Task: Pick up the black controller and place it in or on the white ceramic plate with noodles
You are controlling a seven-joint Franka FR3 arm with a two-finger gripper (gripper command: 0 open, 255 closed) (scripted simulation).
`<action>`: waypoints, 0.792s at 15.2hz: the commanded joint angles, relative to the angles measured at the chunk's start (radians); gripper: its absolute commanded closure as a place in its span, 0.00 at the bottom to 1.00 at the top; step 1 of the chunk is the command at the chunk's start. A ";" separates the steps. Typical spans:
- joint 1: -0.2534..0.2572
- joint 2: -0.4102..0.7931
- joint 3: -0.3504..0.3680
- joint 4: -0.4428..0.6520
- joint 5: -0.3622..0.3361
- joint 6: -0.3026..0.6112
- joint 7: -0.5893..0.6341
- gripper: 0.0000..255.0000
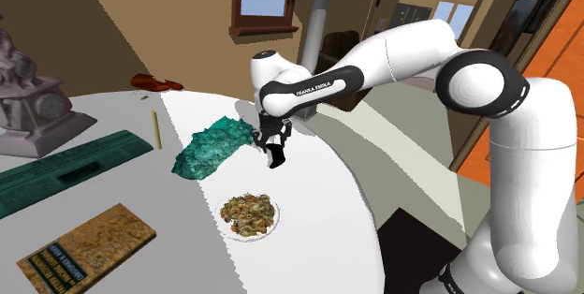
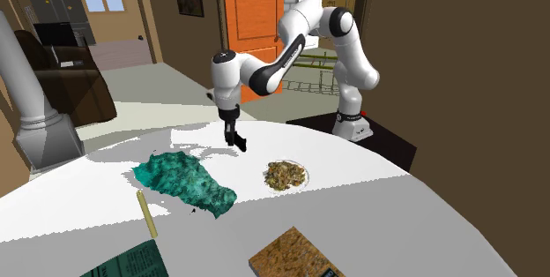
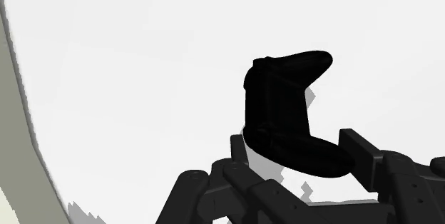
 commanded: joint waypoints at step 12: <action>0.063 -0.086 0.040 -0.017 0.020 -0.088 0.076 1.00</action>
